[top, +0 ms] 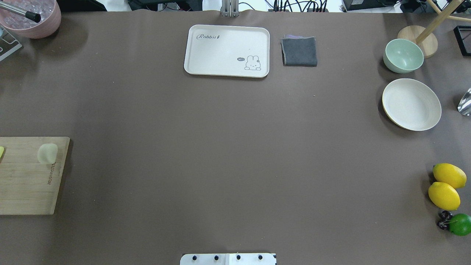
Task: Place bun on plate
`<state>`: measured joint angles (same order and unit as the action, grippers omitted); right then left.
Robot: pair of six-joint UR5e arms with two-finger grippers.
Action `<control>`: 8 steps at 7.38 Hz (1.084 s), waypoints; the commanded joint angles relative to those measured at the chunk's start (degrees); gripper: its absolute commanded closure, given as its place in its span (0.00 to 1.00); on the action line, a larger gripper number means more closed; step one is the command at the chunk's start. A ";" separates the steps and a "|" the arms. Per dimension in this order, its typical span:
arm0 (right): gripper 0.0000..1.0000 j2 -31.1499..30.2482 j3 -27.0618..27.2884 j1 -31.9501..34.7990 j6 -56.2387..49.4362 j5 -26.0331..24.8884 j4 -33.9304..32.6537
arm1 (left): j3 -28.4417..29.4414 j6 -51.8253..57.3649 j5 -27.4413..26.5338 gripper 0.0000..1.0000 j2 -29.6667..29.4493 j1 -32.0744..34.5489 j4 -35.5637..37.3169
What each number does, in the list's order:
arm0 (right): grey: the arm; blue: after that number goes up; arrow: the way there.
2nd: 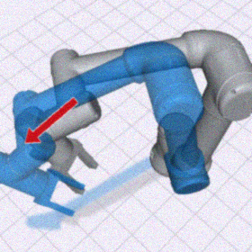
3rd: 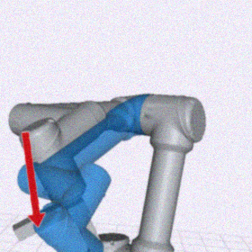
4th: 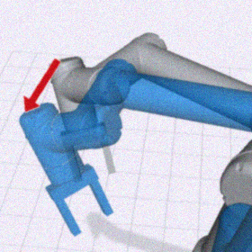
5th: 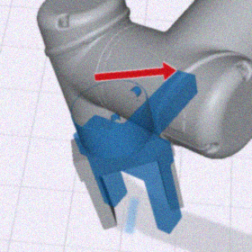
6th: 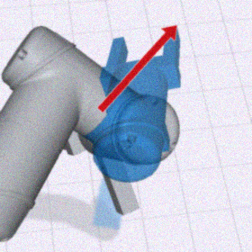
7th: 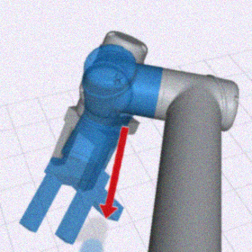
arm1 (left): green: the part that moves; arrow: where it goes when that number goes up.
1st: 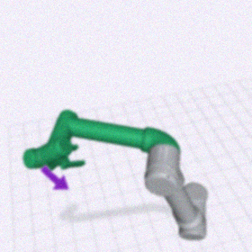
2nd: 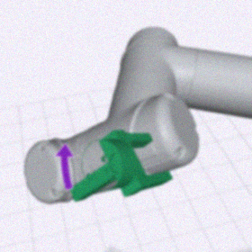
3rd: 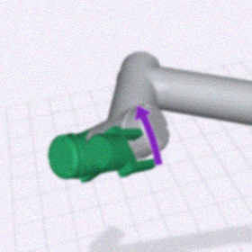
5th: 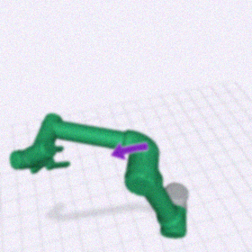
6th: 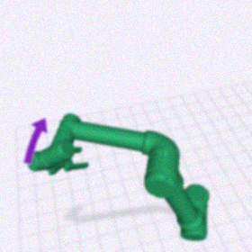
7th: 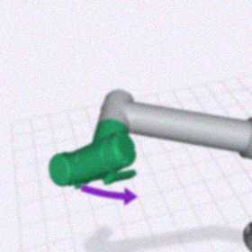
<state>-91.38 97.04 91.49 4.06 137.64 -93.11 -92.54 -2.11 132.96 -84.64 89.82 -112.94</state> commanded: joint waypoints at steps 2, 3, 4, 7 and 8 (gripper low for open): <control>0.00 -0.20 0.17 0.00 -0.10 -0.18 0.03 | 0.52 0.00 0.11 0.02 0.18 0.00 -0.09; 0.00 -0.29 0.26 0.00 -0.36 -0.09 0.03 | 0.52 0.00 0.11 0.02 0.44 0.09 -0.35; 0.00 -0.38 0.26 0.00 -0.54 -0.09 0.03 | 0.34 0.00 0.37 0.02 0.44 0.17 -0.44; 0.00 -0.38 0.26 0.00 -0.46 -0.09 0.03 | 0.52 0.26 0.55 0.02 0.35 0.09 -0.97; 0.00 -0.21 0.26 0.00 -0.37 0.00 0.03 | 0.60 0.09 0.72 0.02 0.18 0.09 -0.80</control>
<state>-91.74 97.29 91.49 3.52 137.60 -93.08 -92.08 -1.99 133.52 -84.40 89.93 -113.75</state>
